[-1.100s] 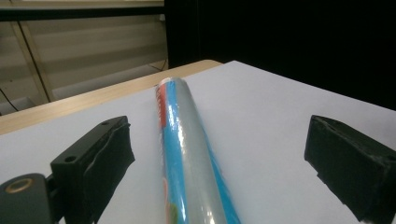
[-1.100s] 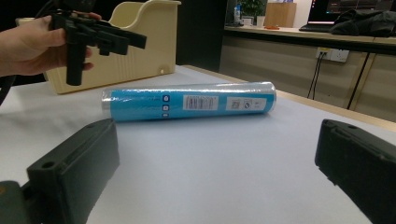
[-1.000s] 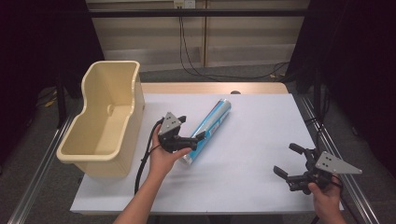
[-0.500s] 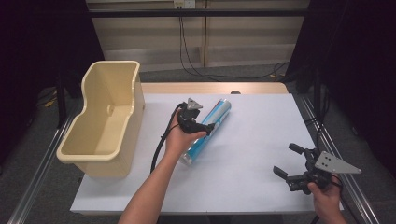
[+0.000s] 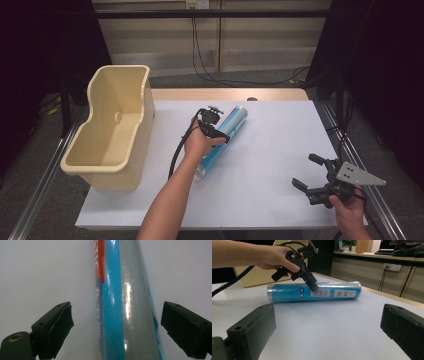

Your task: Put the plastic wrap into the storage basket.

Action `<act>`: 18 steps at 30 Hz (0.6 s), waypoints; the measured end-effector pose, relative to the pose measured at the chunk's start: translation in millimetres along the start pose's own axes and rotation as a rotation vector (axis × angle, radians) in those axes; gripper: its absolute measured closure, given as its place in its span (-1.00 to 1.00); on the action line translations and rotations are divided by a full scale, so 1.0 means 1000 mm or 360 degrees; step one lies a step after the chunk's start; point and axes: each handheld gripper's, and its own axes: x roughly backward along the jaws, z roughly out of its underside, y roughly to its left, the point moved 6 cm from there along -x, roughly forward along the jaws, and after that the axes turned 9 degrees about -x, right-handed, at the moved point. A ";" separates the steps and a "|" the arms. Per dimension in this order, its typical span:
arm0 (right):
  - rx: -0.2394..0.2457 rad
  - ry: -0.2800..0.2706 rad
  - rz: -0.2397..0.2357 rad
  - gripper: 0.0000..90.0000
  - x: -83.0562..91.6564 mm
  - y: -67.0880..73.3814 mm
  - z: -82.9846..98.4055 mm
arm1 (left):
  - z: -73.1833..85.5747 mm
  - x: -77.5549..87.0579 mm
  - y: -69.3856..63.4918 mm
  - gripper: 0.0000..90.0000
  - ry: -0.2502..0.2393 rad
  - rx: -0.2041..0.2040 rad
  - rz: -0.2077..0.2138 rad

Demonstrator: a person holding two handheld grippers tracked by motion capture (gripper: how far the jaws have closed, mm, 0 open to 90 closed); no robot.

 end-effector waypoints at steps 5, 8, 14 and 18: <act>0.0000 0.0000 0.0002 -1.00 0.000 0.000 0.000 | 0.000 -0.008 0.000 -0.78 0.0072 0.0022 0.0014; -0.0003 0.0000 0.0002 -1.00 0.000 -0.001 0.000 | 0.000 -0.012 0.000 -0.78 0.0098 0.0043 0.0019; -0.0004 0.0005 0.0001 -1.00 0.000 -0.001 0.000 | -0.001 -0.020 -0.004 -0.70 0.0188 0.0016 0.0030; -0.0006 0.0007 0.0000 -1.00 0.000 -0.001 0.000 | -0.001 -0.024 -0.007 -0.57 0.0239 -0.0002 0.0036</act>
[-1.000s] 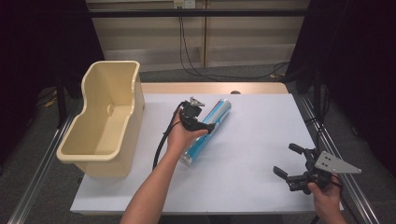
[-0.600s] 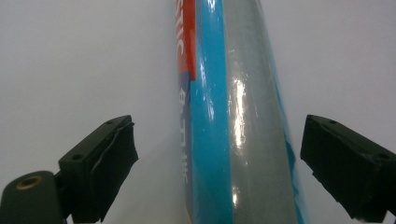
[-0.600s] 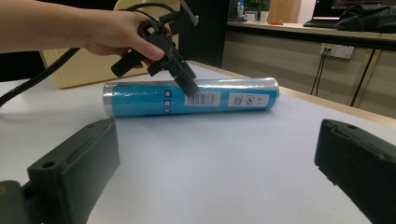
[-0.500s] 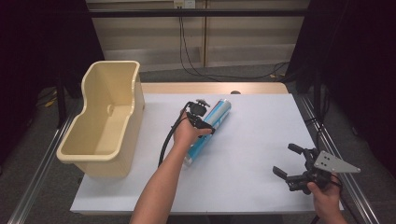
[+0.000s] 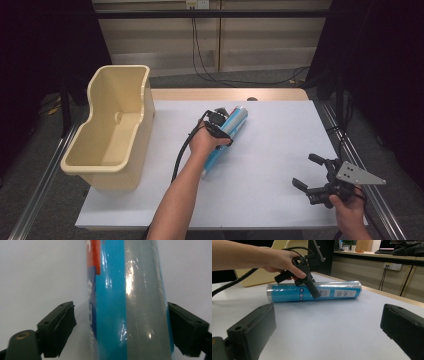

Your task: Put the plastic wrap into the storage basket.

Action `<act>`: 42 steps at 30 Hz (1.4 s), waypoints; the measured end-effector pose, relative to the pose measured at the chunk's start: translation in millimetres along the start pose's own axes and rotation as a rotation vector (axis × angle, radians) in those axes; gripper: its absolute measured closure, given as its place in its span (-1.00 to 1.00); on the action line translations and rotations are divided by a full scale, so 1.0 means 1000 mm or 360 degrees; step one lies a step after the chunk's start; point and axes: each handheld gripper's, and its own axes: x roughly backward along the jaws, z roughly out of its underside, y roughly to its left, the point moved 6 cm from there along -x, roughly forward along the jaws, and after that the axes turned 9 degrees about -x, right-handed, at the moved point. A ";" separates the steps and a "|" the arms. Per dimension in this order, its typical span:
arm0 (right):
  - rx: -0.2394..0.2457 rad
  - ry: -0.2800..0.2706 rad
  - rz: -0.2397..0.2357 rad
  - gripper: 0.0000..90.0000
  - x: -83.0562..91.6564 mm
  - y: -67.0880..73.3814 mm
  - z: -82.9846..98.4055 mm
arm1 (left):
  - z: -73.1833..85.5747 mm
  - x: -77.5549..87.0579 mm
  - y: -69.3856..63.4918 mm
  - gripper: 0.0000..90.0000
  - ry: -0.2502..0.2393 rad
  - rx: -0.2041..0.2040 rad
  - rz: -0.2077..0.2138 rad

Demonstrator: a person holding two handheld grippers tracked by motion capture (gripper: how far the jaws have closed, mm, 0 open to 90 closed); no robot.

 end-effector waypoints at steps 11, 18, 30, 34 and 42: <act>0.0005 0.0005 0.0007 -1.00 0.001 -0.002 0.001 | -0.004 0.005 -0.006 -0.29 0.0171 0.0104 -0.0007; -0.0001 0.0003 0.0009 -1.00 0.002 -0.004 0.001 | 0.004 0.027 0.005 -0.28 0.0170 0.0195 0.0075; 0.0006 0.0008 0.0007 -1.00 0.000 -0.002 0.001 | 0.013 0.087 0.021 -0.28 0.0210 0.0254 0.0036; 0.0010 0.0007 0.0001 -1.00 -0.001 -0.002 0.001 | 0.014 0.112 0.026 -0.28 0.0226 0.0270 0.0026; 0.0017 0.0013 -0.0001 -1.00 -0.002 -0.001 0.001 | 0.016 0.152 0.036 -0.28 0.0213 0.0309 0.0003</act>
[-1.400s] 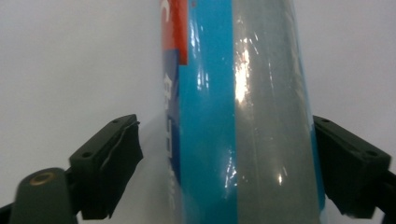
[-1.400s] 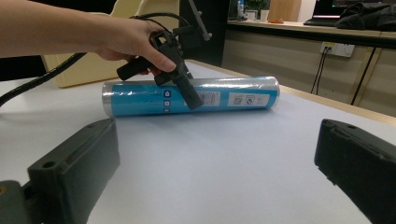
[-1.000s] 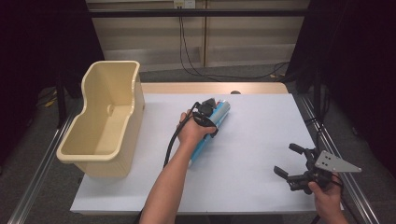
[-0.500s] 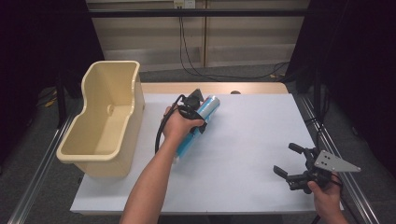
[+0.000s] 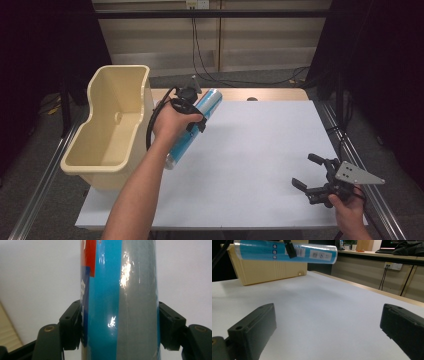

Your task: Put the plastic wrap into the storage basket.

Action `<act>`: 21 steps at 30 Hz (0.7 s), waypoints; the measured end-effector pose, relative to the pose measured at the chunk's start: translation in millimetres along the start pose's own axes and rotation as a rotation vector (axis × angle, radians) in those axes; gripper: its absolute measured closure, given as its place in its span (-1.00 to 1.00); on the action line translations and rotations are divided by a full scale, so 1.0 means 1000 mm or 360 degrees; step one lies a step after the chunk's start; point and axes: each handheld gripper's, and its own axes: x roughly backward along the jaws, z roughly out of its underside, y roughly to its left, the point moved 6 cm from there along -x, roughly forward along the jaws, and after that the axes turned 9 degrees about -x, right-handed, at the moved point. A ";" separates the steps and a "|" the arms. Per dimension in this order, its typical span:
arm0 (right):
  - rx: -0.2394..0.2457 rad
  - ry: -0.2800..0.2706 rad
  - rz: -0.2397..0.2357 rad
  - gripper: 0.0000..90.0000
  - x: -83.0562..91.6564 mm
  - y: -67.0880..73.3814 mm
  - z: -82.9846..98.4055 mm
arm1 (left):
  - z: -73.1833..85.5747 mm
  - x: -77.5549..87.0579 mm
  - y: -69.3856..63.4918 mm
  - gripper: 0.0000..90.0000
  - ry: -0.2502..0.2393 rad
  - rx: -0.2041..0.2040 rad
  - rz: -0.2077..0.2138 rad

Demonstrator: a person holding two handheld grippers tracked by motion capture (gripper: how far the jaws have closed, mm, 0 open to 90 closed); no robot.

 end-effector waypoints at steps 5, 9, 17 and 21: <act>-0.0004 -0.0003 0.0000 -1.00 0.000 0.000 0.000 | 0.004 0.021 0.007 -0.28 0.0015 0.0025 -0.0010; -0.0003 -0.0003 0.0001 -1.00 0.000 0.000 0.000 | 0.006 0.033 0.011 -0.28 0.0007 0.0035 -0.0032; 0.0000 0.0004 0.0001 -1.00 0.000 0.001 0.000 | 0.017 0.064 0.021 -0.28 -0.0015 0.0097 -0.0047; -0.0001 0.0008 0.0000 -1.00 0.000 0.001 0.001 | 0.024 0.080 0.027 -0.28 -0.0021 0.0114 -0.0049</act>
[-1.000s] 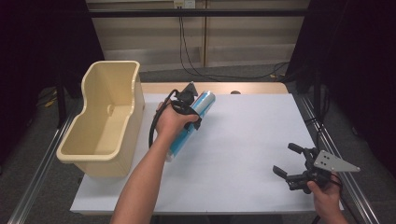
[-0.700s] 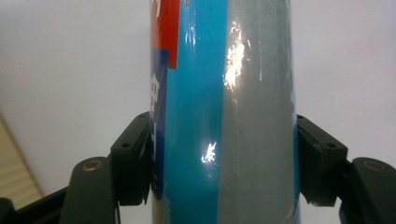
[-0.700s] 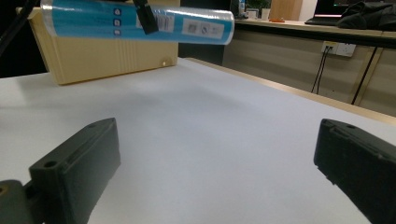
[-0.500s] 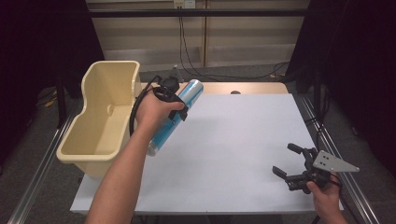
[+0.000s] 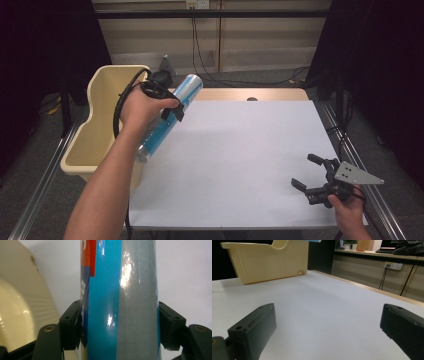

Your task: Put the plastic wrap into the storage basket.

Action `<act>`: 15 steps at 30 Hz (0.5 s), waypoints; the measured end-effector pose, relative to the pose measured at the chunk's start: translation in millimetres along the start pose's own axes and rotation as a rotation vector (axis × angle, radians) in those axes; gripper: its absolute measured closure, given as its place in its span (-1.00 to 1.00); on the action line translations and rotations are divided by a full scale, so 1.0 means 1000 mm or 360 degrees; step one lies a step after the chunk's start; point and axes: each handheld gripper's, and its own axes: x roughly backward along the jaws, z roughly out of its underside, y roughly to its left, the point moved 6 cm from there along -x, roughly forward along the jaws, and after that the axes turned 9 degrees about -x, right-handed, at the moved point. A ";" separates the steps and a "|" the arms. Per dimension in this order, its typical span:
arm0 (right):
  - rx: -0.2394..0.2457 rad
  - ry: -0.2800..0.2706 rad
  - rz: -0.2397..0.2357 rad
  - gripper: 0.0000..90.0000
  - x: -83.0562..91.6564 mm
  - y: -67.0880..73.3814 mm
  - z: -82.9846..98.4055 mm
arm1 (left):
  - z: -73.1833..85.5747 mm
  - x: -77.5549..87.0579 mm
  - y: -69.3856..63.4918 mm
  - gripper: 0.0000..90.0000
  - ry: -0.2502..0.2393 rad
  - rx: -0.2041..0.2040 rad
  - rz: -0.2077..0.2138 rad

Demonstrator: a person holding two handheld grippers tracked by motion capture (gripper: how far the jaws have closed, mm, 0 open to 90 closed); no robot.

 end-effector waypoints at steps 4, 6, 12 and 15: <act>0.0005 0.0001 -0.0001 -1.00 0.000 0.000 0.000 | 0.009 0.017 0.009 -0.28 -0.0024 0.0024 -0.0009; 0.0006 -0.0001 -0.0001 -1.00 0.000 0.001 0.000 | 0.015 0.025 0.014 -0.28 -0.0035 0.0070 -0.0019; 0.0016 0.0006 -0.0004 -1.00 -0.002 0.002 0.000 | 0.034 0.042 0.030 -0.28 -0.0078 0.0158 -0.0054; 0.0023 0.0010 -0.0007 -1.00 -0.002 0.003 0.000 | 0.045 0.047 0.039 -0.28 -0.0078 0.0195 -0.0082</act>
